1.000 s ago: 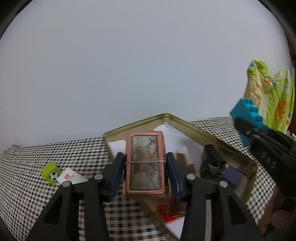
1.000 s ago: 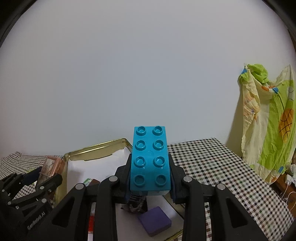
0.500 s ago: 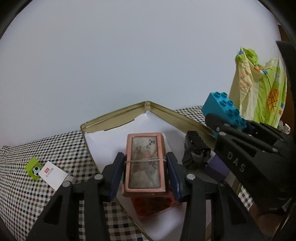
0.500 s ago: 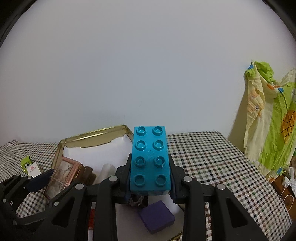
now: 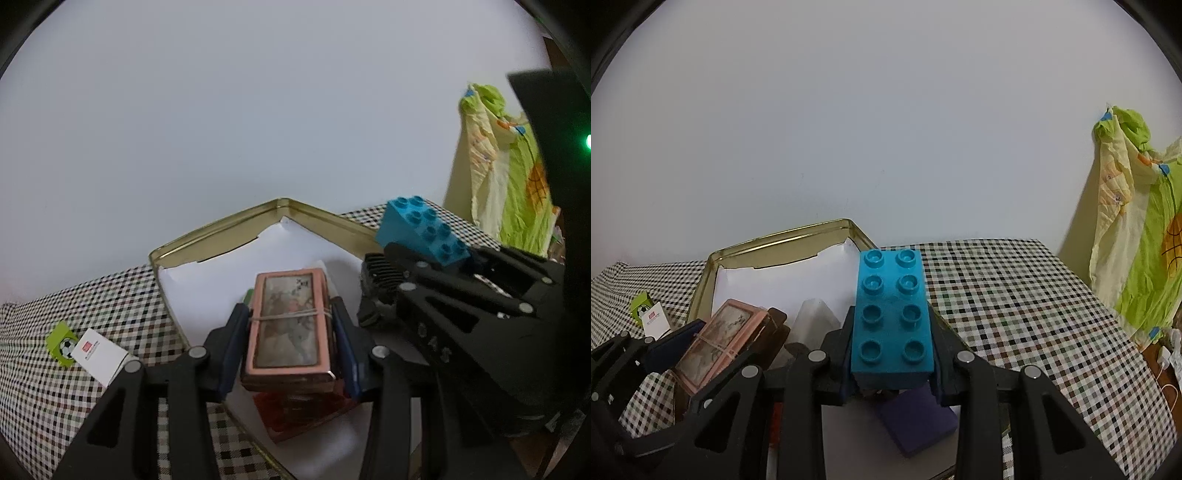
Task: Organize rigid objects
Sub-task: 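Lift and carry the picture frame and blue brick over the tray, then lower both objects into the tray and open both grippers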
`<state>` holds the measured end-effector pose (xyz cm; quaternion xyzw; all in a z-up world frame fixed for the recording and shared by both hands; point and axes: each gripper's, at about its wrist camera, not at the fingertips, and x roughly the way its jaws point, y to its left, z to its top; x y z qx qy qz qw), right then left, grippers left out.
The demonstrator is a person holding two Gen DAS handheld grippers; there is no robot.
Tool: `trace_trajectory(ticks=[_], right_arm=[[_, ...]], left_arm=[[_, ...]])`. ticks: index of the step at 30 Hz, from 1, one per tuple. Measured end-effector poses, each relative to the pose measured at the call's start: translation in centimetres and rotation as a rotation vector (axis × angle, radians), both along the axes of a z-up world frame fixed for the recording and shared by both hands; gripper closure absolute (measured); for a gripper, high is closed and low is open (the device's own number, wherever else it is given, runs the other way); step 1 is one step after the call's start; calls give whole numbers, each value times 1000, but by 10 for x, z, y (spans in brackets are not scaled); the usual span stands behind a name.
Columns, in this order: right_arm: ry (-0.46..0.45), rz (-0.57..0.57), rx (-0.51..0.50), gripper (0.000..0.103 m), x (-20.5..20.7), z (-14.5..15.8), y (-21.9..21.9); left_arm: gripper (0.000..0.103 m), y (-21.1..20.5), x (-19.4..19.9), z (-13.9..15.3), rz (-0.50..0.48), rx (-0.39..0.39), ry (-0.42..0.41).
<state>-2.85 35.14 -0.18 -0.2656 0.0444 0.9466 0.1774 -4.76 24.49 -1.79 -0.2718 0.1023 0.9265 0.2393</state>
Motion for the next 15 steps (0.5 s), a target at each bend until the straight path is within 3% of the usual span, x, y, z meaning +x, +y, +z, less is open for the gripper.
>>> trace_trajectory(ticks=[15], right_arm=[[-36, 20, -32, 69, -12, -7, -1]], left_arm=[[58, 8, -4, -7, -18, -33, -62]])
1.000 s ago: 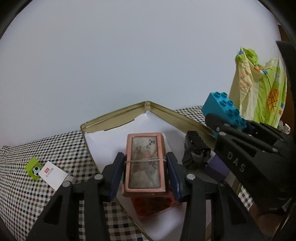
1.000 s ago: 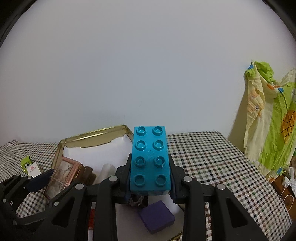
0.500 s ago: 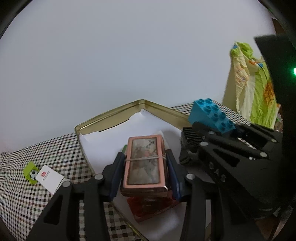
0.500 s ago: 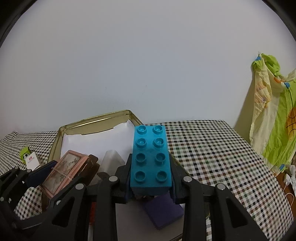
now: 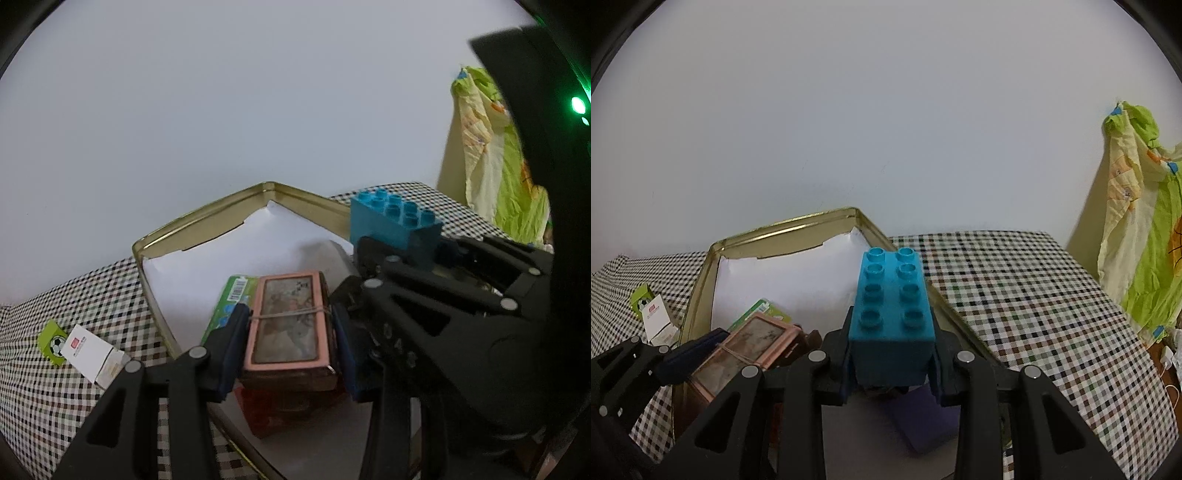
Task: Organize rigid objects
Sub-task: 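Lower both objects into the tray and open both grippers, then move both grippers back toward the green cube and white box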
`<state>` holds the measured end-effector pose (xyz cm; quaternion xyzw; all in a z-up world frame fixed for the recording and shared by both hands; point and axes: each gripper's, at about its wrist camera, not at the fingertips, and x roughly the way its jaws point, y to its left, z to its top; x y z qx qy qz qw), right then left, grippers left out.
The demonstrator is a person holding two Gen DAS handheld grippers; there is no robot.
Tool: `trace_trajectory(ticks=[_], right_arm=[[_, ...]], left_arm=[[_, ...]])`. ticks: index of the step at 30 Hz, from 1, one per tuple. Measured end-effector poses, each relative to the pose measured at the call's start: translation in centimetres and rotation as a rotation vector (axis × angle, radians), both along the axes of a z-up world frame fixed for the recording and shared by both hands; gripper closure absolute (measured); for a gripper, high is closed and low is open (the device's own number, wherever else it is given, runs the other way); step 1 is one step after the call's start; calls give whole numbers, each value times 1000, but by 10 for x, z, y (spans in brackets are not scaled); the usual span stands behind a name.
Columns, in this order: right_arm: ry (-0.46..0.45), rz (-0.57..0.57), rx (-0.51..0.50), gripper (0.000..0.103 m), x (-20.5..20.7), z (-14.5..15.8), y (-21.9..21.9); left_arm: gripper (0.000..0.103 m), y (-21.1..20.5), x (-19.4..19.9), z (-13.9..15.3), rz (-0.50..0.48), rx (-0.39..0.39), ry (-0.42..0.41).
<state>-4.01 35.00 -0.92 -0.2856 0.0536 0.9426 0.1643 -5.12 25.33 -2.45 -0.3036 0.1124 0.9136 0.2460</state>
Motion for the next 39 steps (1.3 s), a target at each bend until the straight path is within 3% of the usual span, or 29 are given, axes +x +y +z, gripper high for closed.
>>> trace_trajectory(ticks=[11, 12, 13, 14, 16, 18, 20, 24, 31, 39], right_arm=[[0, 37, -40, 68, -4, -2, -4], [-9, 45, -57, 60, -5, -3, -4], [-15, 52, -75, 52, -5, -5, -4], [-11, 48, -82, 35, -4, -5, -4], [48, 28, -71, 30, 4, 2, -5], [111, -1, -66, 19, 14, 11, -3], [158, -31, -76, 17, 23, 16, 0], [204, -70, -111, 16, 30, 20, 6], [232, -111, -124, 16, 38, 21, 9], [354, -195, -122, 16, 62, 35, 14]], left_arm=[[58, 1, -2, -1, 14, -17, -9], [55, 0, -2, -1, 16, -9, -7], [39, -2, -1, 1, 24, -5, 0], [31, -3, 1, 3, 40, -1, 12], [2, -8, 6, 10, 77, 14, 62], [1, -11, 10, 13, 98, 13, 104], [1, -10, 10, 13, 93, 0, 93], [1, -10, 17, 14, 101, -17, 124], [1, -20, 16, 18, 124, 32, 123], [1, -45, 13, 16, 180, 32, 143]])
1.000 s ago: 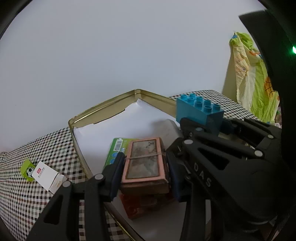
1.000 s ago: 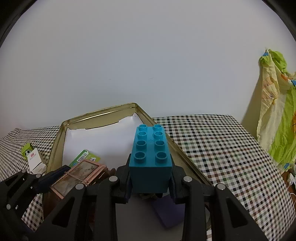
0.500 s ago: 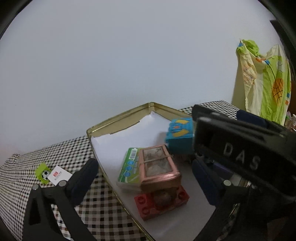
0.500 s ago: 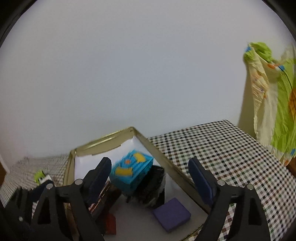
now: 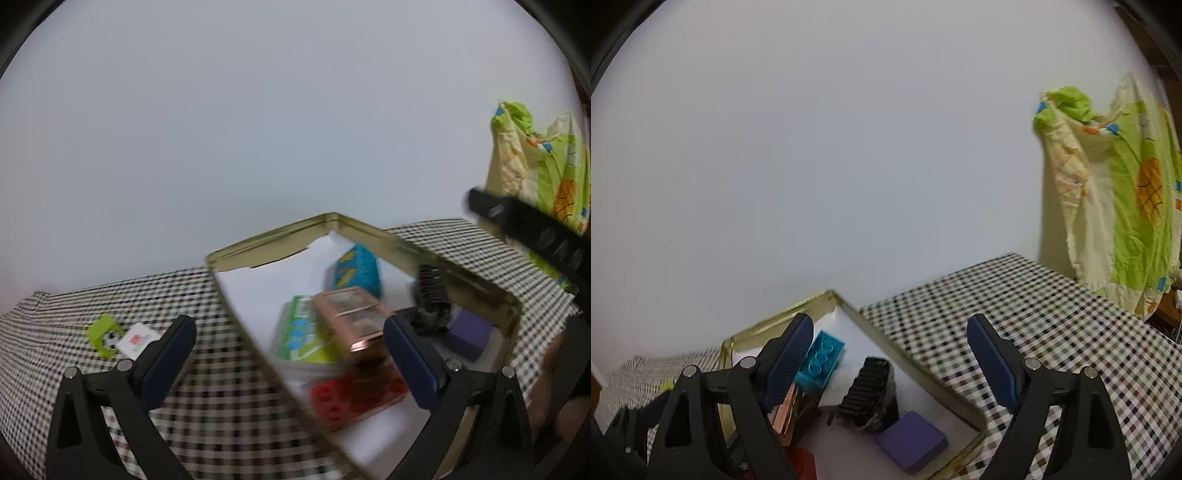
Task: Organize rigid objects
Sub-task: 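Move both grippers back toward the green cube and white box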
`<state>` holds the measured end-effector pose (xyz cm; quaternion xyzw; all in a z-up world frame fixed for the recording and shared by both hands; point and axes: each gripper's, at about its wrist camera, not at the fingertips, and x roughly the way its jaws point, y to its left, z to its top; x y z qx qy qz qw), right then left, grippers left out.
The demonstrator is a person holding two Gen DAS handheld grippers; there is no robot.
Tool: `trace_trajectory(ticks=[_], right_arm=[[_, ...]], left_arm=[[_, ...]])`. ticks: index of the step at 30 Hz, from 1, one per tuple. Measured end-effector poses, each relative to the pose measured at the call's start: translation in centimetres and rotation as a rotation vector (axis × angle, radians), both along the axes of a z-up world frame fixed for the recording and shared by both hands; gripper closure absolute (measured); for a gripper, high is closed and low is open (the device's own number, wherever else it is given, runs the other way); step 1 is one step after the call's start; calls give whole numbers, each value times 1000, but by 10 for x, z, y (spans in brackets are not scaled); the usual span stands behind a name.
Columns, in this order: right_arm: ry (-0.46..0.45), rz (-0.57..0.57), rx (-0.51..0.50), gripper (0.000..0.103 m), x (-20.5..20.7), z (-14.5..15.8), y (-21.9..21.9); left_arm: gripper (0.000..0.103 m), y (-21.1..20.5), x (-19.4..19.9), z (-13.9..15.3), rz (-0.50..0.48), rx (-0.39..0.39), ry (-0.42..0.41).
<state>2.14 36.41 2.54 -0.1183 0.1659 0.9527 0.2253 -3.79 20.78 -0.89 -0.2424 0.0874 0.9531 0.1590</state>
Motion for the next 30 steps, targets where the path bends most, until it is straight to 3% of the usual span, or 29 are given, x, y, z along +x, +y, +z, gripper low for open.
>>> trace_trajectory(ticks=[7, 14, 21, 26, 30], right_arm=[[66, -59, 13, 16, 9, 3, -1], [155, -162, 128, 16, 28, 5, -18], [161, -204, 103, 15, 42, 6, -20], [174, -316, 128, 15, 60, 8, -24], [176, -341, 144, 15, 69, 8, -33]], left_arm=[[1, -44, -5, 2, 103, 11, 26], [1, -81, -4, 5, 193, 42, 65], [1, -95, -6, 4, 197, 84, 50], [1, -94, -2, 1, 181, 71, 52], [1, -97, 3, -2, 173, 59, 60]])
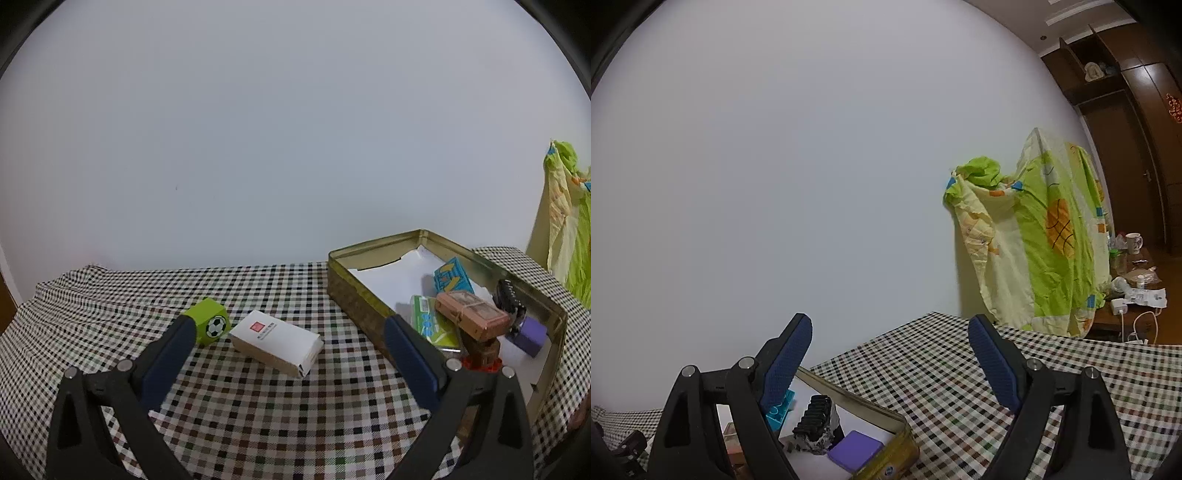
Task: Organize rigid objects
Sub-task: 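Move both grippers back toward the green cube and white box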
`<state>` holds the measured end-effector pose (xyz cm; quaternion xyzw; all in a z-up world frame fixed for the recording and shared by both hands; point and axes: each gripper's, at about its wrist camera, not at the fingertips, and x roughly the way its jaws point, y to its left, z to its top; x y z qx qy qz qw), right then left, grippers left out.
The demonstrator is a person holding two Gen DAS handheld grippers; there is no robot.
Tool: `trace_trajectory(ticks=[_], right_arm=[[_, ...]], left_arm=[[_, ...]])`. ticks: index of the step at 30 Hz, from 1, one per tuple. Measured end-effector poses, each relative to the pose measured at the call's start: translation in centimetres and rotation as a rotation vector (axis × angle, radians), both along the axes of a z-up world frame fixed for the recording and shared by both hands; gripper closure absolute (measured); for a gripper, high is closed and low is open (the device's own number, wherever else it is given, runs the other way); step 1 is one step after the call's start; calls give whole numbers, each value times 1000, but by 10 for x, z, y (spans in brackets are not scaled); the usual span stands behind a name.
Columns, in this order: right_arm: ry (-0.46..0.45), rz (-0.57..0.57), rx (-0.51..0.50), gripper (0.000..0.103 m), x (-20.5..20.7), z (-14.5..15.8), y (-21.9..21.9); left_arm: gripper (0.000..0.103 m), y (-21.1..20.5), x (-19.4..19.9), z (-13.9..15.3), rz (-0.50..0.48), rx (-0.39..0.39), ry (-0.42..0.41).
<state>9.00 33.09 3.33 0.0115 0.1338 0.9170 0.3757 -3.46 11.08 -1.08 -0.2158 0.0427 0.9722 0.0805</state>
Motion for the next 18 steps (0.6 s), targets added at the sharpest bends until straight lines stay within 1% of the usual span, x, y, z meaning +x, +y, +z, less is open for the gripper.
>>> trace_trajectory(ticks=[4, 6, 13, 18], right_arm=[[3, 13, 20, 15, 6, 1, -15], [18, 16, 37, 15, 11, -1, -26], [11, 54, 90, 15, 7, 1, -55], [0, 89, 69, 15, 2, 0, -75]], left_arm=[[1, -7, 3, 1, -9, 13, 8], [1, -11, 6, 3, -8, 16, 12], [1, -25, 5, 3, 7, -1, 12], [1, -37, 3, 2, 25, -6, 7]])
